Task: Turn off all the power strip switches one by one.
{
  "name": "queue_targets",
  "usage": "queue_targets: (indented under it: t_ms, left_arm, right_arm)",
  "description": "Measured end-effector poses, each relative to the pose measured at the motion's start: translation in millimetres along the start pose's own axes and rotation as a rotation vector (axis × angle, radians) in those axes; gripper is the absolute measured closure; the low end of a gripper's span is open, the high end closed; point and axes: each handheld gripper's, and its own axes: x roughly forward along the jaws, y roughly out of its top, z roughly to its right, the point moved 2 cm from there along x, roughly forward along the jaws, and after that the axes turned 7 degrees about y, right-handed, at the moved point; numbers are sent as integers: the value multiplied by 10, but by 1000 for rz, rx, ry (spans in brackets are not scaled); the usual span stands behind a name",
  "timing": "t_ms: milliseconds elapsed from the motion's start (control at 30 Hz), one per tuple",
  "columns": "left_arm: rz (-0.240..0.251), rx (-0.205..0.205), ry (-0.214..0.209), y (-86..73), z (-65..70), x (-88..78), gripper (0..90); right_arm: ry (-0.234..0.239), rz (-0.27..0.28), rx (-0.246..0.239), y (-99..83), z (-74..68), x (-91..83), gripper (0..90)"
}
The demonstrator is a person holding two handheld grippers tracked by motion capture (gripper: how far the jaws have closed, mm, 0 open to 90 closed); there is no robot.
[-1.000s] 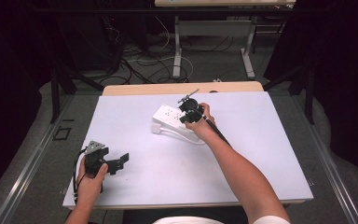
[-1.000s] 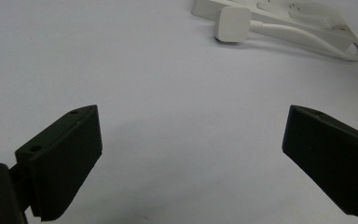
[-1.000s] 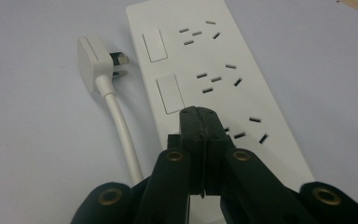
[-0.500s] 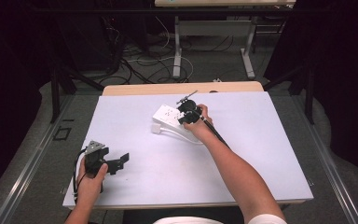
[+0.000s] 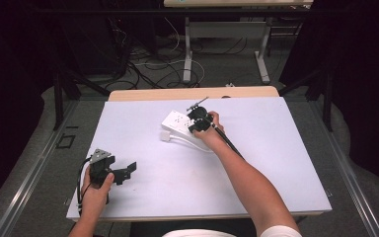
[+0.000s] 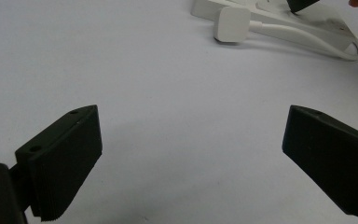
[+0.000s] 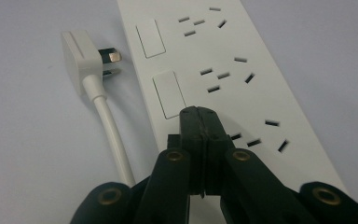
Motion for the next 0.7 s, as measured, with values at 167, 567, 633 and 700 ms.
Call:
queue_targets:
  t_ms: [167,567,633,700]
  left_arm:
    - [6,-2,2,-1,5,4,49]
    - [2,3,2,1,10,3,48]
    - [11,-1,6,-1,11,9,48]
    - [1,2,3,-1,3,4,48]
  right_arm:
    - [-7,25,5,-2,-12,19,900]
    - [2,51,-15,-12,-10,63,900]
    - [-7,17,0,-6,-30,48,900]
    - [-10,35,-20,-6,-28,61,900]
